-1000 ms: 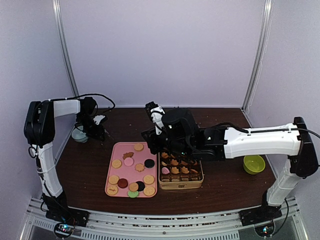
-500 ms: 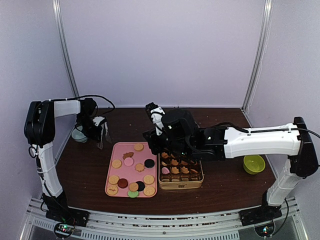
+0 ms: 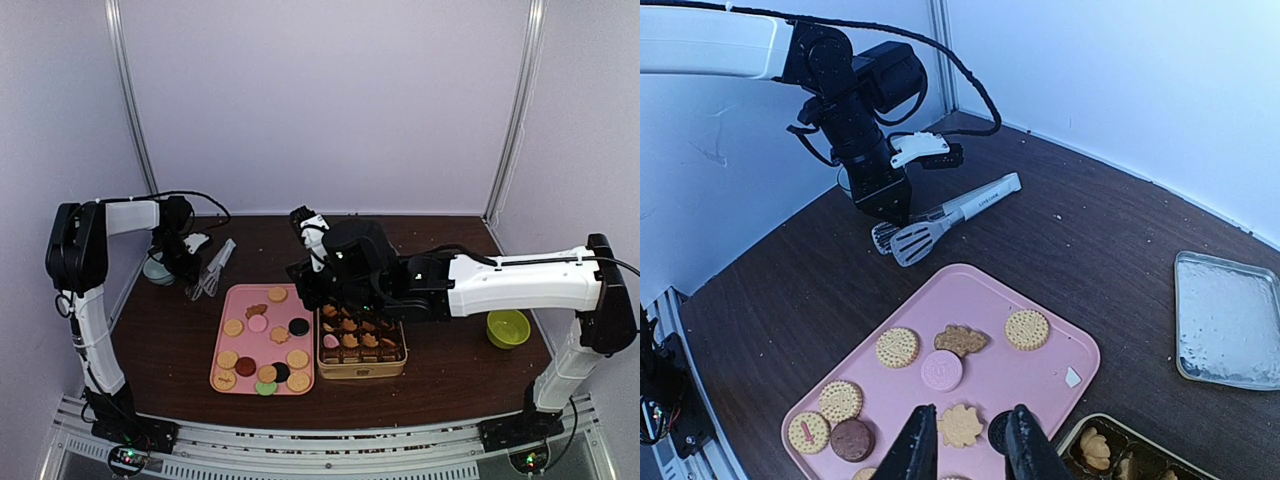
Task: Pack the cookies
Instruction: Pick up the clamp at the center of the board.
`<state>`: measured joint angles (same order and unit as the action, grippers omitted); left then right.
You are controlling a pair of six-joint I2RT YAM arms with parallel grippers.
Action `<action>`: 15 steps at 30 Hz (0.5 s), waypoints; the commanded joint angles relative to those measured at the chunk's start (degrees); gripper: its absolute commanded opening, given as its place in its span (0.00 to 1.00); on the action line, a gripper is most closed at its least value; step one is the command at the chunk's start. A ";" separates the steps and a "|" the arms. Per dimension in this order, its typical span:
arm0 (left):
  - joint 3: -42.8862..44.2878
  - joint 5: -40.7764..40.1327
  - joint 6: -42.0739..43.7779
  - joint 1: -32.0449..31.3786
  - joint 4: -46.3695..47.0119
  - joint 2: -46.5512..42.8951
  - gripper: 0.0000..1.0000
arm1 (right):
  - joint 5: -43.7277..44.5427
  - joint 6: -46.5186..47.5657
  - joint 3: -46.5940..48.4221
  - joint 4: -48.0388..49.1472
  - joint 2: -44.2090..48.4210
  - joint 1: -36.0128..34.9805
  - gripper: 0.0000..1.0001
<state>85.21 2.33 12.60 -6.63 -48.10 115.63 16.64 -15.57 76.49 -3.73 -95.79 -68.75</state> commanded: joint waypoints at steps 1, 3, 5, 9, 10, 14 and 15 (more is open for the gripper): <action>-1.98 -0.22 1.99 -1.42 -0.89 -3.52 0.29 | 0.43 0.19 1.45 -0.42 0.26 -0.23 0.25; -2.63 0.12 1.80 -1.92 -0.86 -3.53 0.36 | 0.26 0.11 1.73 -0.67 0.17 -0.24 0.25; -3.08 0.25 1.64 -2.01 -0.86 -3.34 0.39 | 0.26 0.15 1.82 -0.88 0.22 -0.24 0.25; -3.14 0.07 1.35 -2.00 -0.80 -2.93 0.39 | 0.57 0.19 1.35 -0.96 0.75 -0.18 0.25; -2.99 -0.08 1.33 -1.99 -0.77 -2.83 0.39 | 0.58 0.19 1.35 -1.06 0.85 -0.17 0.25; -2.14 -0.89 1.53 -2.03 -0.68 -2.01 0.39 | 0.54 -0.05 1.04 -0.86 1.14 -0.23 0.25; -2.01 -0.99 1.61 -2.06 -0.54 -1.81 0.37 | 0.59 -0.15 0.91 -0.79 1.17 -0.21 0.25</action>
<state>82.24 2.13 13.63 -8.73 -48.49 113.54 16.62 -15.59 76.58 -4.14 -95.79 -68.75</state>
